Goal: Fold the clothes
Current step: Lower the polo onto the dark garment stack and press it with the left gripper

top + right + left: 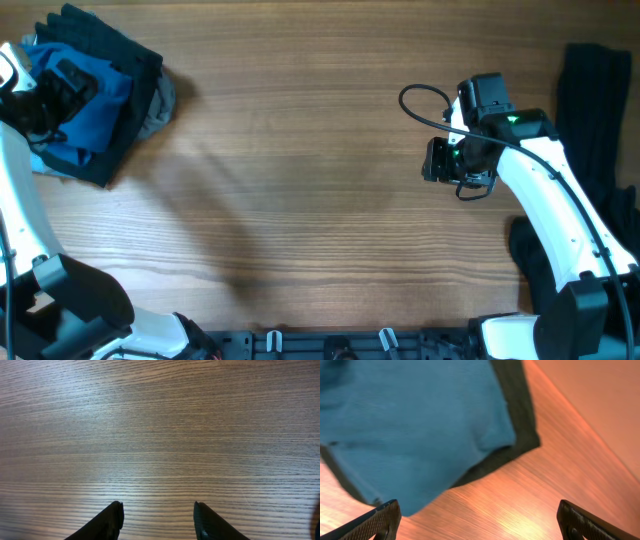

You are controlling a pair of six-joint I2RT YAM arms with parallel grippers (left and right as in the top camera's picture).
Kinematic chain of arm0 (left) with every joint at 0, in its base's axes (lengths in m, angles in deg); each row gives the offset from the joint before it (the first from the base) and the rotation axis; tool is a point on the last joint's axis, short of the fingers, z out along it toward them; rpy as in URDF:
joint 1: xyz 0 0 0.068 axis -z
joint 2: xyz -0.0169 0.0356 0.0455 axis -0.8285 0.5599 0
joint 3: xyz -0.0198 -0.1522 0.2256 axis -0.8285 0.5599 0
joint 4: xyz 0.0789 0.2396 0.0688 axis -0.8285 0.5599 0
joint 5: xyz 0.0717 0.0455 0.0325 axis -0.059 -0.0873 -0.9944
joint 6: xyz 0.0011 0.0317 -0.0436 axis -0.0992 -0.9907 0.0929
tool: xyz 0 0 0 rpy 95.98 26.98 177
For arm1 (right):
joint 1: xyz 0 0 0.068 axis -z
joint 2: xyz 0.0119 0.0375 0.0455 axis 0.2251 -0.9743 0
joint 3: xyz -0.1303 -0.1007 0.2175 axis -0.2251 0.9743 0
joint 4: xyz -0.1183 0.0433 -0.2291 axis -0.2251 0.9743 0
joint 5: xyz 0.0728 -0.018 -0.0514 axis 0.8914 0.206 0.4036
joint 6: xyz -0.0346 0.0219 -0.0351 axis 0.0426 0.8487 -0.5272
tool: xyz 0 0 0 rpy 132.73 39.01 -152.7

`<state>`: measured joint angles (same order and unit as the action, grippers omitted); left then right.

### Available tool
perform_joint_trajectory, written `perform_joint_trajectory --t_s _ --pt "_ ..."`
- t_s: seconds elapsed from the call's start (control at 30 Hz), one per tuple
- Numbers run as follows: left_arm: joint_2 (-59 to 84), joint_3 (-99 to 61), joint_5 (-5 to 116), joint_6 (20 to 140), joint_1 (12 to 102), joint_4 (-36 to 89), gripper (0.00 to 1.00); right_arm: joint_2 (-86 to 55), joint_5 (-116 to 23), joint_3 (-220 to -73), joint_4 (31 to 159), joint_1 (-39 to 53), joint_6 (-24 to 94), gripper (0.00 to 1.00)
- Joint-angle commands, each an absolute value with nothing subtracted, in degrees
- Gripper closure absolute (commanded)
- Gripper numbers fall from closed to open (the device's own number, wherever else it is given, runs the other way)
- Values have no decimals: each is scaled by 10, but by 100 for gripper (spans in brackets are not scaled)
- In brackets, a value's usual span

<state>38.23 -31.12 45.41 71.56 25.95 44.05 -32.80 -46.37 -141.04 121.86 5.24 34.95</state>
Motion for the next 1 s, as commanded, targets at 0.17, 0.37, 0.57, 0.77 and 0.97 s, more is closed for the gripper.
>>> perform_joint_trajectory --t_s 0.17,0.37,0.57,0.77,0.97 --pt "476 -312 397 747 248 425 0 -321 -476 -1418 1219 50 346 50" --pt "565 -312 373 768 230 310 0 -321 -476 -1418 1221 50 347 49" --pt "594 -312 380 758 230 298 0 -321 -476 -1418 1229 50 345 49" --pt "527 -351 371 751 230 313 0 -321 -476 -1417 1229 50 345 49" --pt "408 -368 371 755 234 372 0 -321 -476 -1417 1226 50 346 44"
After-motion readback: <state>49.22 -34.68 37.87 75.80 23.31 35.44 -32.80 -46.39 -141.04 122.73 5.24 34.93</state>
